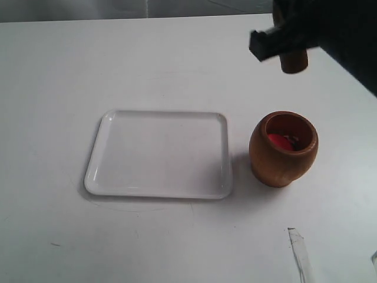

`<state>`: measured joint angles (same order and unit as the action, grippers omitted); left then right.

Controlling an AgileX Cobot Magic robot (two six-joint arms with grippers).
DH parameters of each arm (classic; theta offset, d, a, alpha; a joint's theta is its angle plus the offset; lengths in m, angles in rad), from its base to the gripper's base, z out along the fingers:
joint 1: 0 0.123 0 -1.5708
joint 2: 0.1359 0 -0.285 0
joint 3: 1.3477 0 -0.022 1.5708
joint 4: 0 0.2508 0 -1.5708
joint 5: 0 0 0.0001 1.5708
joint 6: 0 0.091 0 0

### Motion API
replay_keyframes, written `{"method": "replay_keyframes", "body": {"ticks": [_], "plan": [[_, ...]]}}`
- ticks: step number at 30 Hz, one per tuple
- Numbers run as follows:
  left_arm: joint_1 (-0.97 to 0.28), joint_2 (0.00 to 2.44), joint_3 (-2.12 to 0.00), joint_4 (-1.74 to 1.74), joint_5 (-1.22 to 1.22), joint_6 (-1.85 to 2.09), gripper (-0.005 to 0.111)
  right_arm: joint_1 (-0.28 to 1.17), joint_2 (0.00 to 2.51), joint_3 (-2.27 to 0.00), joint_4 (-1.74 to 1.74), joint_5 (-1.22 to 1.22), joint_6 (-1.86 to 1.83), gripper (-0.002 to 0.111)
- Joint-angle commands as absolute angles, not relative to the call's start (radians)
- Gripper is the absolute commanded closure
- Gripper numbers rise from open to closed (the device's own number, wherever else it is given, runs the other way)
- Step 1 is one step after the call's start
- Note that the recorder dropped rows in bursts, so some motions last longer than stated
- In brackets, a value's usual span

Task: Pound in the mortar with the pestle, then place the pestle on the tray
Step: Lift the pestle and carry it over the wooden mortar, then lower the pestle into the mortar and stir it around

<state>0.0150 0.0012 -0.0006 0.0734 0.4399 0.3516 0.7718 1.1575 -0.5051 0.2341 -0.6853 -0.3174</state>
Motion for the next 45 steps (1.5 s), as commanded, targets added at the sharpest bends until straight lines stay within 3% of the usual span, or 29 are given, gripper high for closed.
{"method": "replay_keyframes", "body": {"ticks": [1,4,16,34,45], "plan": [[0.007,0.0,0.0,0.066,0.437,0.343,0.107,0.77,1.133,-0.28,0.132,-1.095,-0.115,0.108],[0.007,0.0,0.0,0.066,0.437,0.343,0.107,0.77,1.136,-0.189,0.132,-1.221,-0.102,0.108],[0.007,0.0,0.0,0.066,0.437,0.343,0.107,0.77,1.161,-0.113,0.207,-1.221,-0.135,0.108],[0.007,0.0,0.0,0.066,0.437,0.343,0.107,0.77,1.668,-0.235,0.239,-1.221,-0.149,0.108],[0.007,0.0,0.0,0.066,0.437,0.343,0.107,0.77,1.289,-0.235,0.143,-1.221,-0.149,0.108]]}}
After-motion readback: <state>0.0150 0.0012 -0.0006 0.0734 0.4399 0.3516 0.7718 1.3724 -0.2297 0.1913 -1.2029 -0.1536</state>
